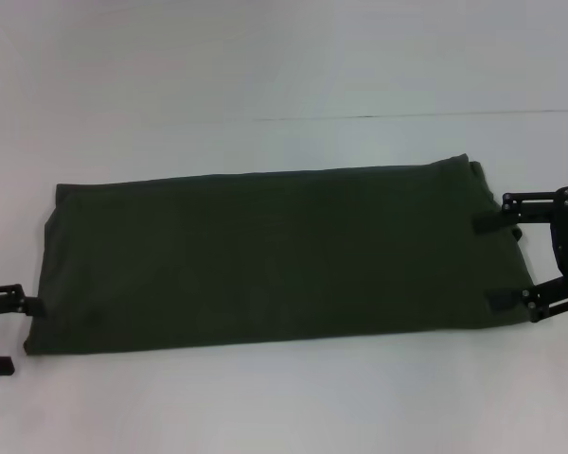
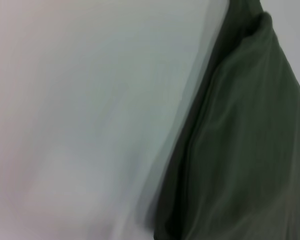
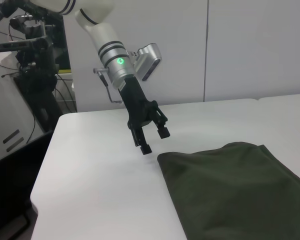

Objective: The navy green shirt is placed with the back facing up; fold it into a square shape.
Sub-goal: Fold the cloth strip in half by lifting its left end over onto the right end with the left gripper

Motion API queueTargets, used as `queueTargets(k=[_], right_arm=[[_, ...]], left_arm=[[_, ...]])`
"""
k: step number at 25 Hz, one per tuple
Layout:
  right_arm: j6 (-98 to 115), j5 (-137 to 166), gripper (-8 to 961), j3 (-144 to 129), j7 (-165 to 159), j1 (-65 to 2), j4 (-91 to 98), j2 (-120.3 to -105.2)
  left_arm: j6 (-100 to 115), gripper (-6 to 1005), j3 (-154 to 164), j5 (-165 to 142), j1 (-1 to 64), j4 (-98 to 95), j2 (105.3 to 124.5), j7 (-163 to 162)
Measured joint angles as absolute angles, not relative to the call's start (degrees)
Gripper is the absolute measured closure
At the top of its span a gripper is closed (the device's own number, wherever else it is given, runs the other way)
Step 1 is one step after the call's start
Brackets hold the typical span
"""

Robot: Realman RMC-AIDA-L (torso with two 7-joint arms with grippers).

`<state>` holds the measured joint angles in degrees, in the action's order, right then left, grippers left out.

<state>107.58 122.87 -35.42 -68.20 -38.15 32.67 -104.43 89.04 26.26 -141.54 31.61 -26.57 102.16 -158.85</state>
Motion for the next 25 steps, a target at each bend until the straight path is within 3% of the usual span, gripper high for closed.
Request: queueTargets(k=[25], right_arm=[[108.37,122.87,6,-34.97,-67.67,-37.62,32.7,-104.08]], left_arm=[[81.69,33,26.03,-141.34,33.06,-23.64,103.36,-158.8]])
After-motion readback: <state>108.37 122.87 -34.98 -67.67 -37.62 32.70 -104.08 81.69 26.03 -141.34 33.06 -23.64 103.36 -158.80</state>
